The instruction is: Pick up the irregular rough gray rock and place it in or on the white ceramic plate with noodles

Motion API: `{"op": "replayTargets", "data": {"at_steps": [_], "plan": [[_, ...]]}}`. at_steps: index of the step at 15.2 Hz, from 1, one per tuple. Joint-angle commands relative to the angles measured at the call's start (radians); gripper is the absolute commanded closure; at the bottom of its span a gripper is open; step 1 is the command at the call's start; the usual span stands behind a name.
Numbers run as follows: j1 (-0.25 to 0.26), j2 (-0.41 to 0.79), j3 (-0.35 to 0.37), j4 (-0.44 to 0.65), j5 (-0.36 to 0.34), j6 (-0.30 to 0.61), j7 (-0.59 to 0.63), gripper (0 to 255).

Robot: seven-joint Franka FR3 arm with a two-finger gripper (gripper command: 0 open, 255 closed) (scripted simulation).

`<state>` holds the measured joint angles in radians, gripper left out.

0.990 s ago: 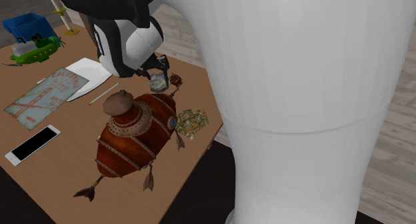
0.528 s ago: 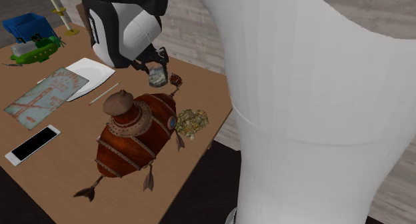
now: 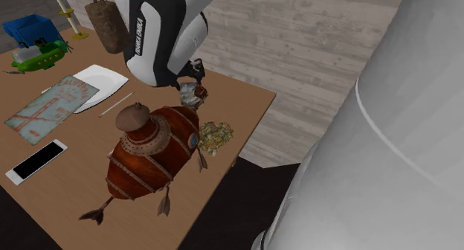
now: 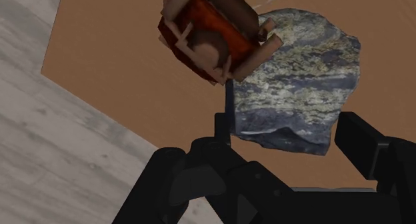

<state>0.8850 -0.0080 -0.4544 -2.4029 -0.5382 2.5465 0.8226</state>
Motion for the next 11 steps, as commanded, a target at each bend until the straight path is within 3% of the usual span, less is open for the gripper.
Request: {"op": "replayTargets", "data": {"at_steps": [1, 8, 11], "plan": [[-0.004, -0.086, -0.003, -0.084, -0.064, -0.009, 0.04, 255], [-0.07, -0.396, 0.021, -0.325, -0.205, -0.094, 0.097, 255], [-0.079, -0.354, 0.016, -0.336, -0.229, -0.043, 0.123, 255]]}}
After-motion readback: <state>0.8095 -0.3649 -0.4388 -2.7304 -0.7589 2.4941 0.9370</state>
